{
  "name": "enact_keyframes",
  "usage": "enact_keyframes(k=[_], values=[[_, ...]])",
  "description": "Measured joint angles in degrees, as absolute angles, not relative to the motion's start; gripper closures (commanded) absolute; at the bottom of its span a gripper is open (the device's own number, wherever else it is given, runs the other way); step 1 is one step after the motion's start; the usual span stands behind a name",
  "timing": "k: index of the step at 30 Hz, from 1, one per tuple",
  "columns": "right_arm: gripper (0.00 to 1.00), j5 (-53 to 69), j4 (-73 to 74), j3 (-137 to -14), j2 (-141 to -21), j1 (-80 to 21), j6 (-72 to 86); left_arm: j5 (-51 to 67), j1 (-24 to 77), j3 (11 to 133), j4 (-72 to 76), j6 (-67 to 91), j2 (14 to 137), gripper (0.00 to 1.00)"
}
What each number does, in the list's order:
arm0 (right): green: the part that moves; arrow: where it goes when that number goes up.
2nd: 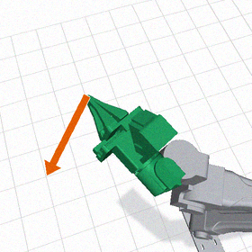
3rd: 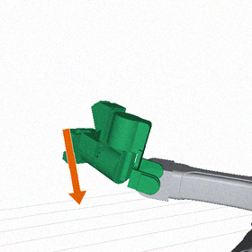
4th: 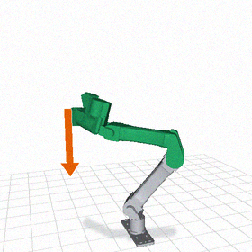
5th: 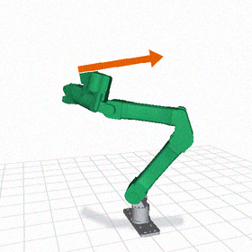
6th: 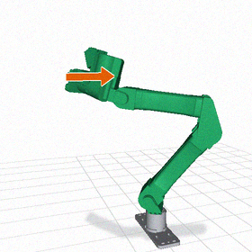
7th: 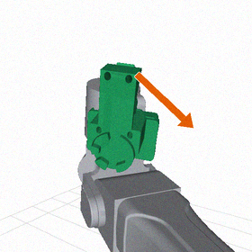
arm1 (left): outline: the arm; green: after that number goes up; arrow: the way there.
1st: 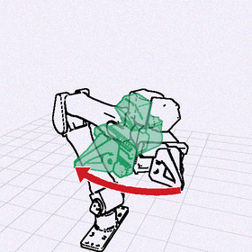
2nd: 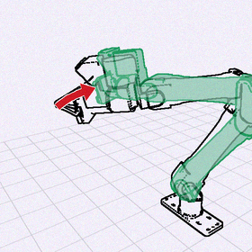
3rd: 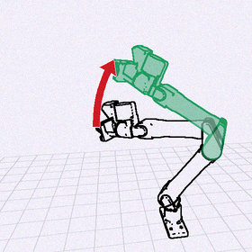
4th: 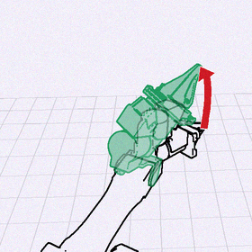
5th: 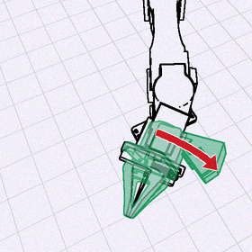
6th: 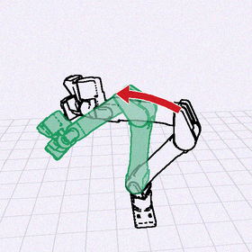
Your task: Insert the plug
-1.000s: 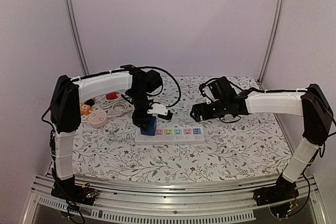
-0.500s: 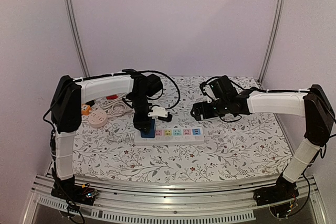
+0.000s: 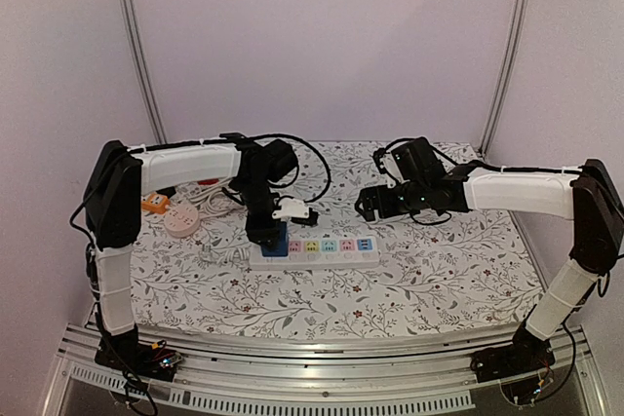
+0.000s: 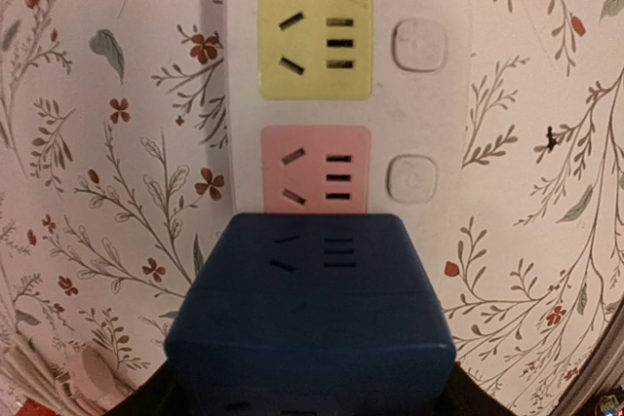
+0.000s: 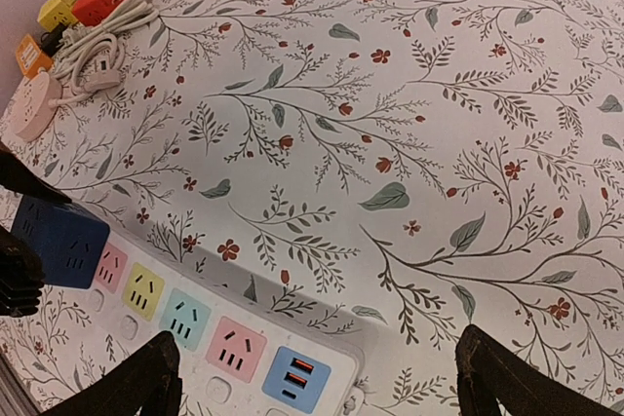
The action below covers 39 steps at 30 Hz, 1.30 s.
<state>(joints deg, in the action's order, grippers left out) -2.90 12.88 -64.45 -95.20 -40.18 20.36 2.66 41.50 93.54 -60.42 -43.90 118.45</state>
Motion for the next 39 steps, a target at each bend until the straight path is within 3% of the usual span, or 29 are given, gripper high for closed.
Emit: enact_keyframes(k=[7,8,10,11,16,22,33,39], values=[[0.03,-2.9,13.0,-64.4,-94.9,-40.2,20.6,2.5,41.5,93.5,-60.5,-43.7,118.7,1.0],[0.03,-2.9,13.1,-64.4,-94.7,-40.2,20.7,2.5,41.5,93.5,-60.4,-43.6,118.7,0.9],[0.03,-2.9,13.1,-64.4,-94.2,-40.2,20.7,2.5,41.5,93.7,-60.5,-43.4,118.7,0.56],[0.03,-2.9,13.1,-64.4,-94.0,-40.2,20.7,2.5,41.5,93.9,-60.6,-43.4,118.7,0.45],[0.02,-2.9,13.3,-64.4,-93.6,-40.2,20.8,3.0,41.5,96.6,-62.7,-42.4,119.9,0.02],[0.02,-2.8,13.4,-64.4,-93.5,-40.2,21.2,5.1,41.5,101.0,-67.4,-41.0,124.2,0.01],[0.02,-2.7,13.7,-64.4,-91.5,-40.2,21.6,8.8,40.8,113.3,-74.9,-40.8,115.7,0.01],[0.02,-2.7,13.7,-64.4,-91.2,-40.2,21.7,4.2,29.8,120.3,-74.7,-36.7,111.3,0.04]])
